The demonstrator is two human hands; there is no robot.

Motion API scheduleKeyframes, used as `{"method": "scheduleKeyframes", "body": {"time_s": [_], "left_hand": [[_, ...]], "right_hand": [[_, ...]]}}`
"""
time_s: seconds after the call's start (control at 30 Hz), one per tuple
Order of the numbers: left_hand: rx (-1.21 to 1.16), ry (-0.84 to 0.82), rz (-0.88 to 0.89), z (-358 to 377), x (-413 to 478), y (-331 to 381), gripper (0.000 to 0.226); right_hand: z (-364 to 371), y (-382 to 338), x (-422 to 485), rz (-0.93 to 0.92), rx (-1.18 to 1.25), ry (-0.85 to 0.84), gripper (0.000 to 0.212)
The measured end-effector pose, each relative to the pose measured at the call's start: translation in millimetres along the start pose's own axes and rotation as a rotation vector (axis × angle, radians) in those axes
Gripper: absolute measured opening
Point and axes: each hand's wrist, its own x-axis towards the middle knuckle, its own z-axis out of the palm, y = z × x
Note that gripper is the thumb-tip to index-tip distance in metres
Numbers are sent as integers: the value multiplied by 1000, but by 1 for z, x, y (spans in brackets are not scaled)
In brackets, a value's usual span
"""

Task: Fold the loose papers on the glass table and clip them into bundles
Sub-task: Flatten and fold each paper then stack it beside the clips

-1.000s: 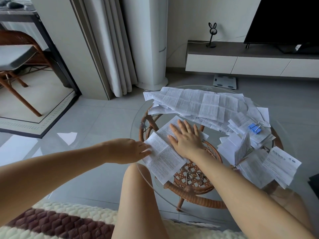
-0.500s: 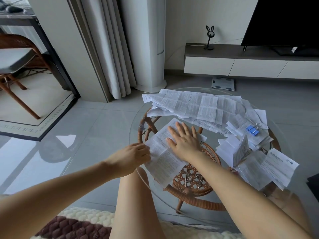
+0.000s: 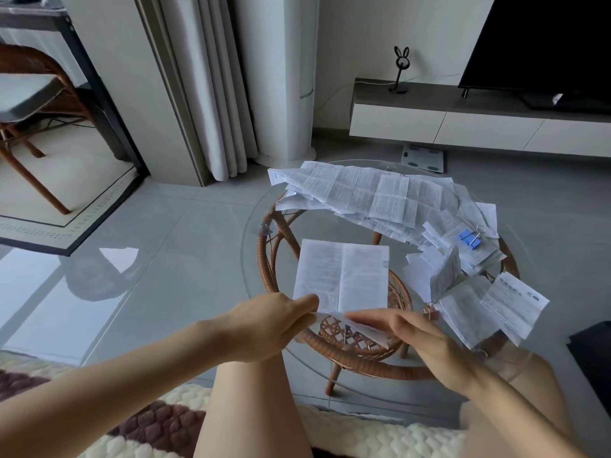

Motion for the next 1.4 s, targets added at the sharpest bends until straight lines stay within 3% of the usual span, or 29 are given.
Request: {"method": "scheduleKeyframes", "body": {"time_s": [0.17, 0.27, 0.33, 0.4, 0.47, 0.57, 0.73, 0.8, 0.93, 1.03, 1.1, 1.23, 1.33, 1.4], "left_hand": [[-33, -31, -19, -7, 10, 17, 26], [-68, -79, 17, -11, 10, 17, 26], [-188, -163, 18, -13, 9, 14, 33], [-420, -224, -54, -16, 10, 8, 55], [-509, -174, -125, -11, 18, -2, 53], [-192, -86, -112, 2, 29, -16, 26], [-40, 0, -31, 34, 28, -28, 39], [-38, 65, -18, 47, 24, -34, 34], [-206, 171, 17, 58, 22, -43, 20], [-258, 250, 35, 64, 21, -40, 20], [-260, 273, 43, 69, 21, -42, 21], [-318, 285, -9, 65, 21, -36, 38], [-471, 307, -166, 58, 23, -29, 28], [-471, 458, -337, 55, 26, -24, 27]], "right_hand": [[-13, 13, -15, 63, -43, -108, 60], [-10, 21, -10, 50, -252, 30, 52], [-6, 27, -6, 6, -336, 45, 34], [-2, 35, -5, -10, -314, 37, 31], [-3, 34, -5, 7, -268, 32, 29], [-9, 26, -5, 30, -192, 72, 28], [-20, 24, -4, 89, -90, 163, 28], [-19, 25, -4, 139, -49, 177, 23], [-16, 36, 6, 232, -87, 462, 17], [-11, 40, 17, 289, -247, 622, 10], [-8, 39, 25, 296, -456, 677, 23], [-3, 35, 38, 268, -768, 731, 30], [-4, 36, 45, 302, -824, 714, 30], [-5, 34, 49, 310, -875, 671, 19]]}}
